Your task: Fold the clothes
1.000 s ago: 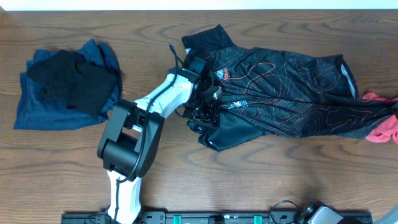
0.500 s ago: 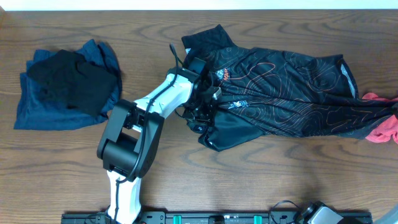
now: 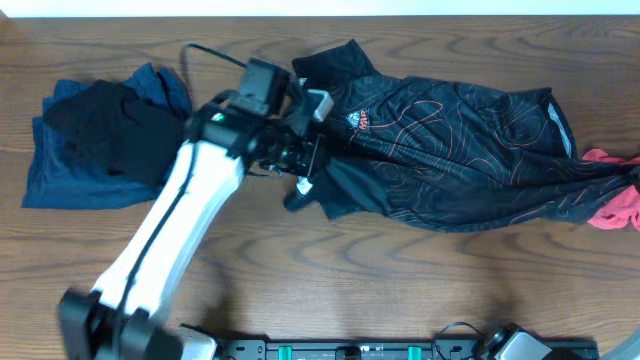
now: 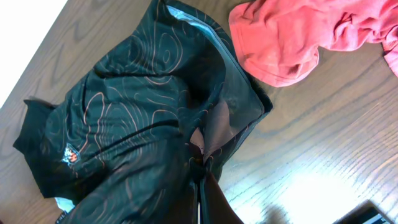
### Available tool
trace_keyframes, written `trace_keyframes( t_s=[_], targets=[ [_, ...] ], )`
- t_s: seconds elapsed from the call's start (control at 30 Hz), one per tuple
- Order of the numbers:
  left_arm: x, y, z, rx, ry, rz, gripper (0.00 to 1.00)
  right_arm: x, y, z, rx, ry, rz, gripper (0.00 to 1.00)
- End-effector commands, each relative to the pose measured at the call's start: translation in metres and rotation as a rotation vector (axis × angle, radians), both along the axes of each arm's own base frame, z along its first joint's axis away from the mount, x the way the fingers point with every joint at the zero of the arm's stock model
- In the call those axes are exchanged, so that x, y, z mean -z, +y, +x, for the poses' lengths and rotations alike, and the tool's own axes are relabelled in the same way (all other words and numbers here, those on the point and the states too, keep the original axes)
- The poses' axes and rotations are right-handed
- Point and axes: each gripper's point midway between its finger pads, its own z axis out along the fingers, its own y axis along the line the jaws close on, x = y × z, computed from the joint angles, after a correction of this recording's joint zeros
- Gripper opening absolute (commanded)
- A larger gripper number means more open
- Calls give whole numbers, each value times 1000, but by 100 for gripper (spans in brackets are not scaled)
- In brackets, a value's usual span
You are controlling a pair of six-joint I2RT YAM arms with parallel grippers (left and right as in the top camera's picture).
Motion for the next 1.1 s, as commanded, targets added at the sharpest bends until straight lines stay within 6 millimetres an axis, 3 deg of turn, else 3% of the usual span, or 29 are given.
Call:
trace_keyframes(
  t_s=[0.0, 0.23, 0.37, 0.57, 0.73, 0.9, 0.93, 1.0, 1.07],
  targets=[
    [-33, 15, -2, -36, -92, -31, 6, 0, -2, -2, -4, 6, -6, 1],
    [-84, 67, 2, -187, -242, -70, 6, 1, -1, -3, -4, 11, -2, 1],
    [-101, 97, 4, -303, -280, -85, 6, 1, -1, -3, -4, 11, -2, 1],
    [-112, 109, 0, -338, -317, -87, 6, 1, -1, -3, -4, 11, -2, 1],
    [-94, 109, -7, -341, -223, -65, 6, 0, -1, -2, -3, 9, -4, 1],
    [-57, 107, -19, -332, -31, -20, 7, 0, -1, -2, -3, 9, -4, 1],
    [-47, 105, -22, -327, 17, -8, 12, 0, -1, -2, -4, 8, -4, 1],
    [-29, 101, -28, -310, 106, 14, 32, 0, -1, -2, -3, 9, -4, 1],
    [-9, 95, -35, -286, 191, 38, 41, 0, -2, -2, -3, 8, -5, 1]
  ],
)
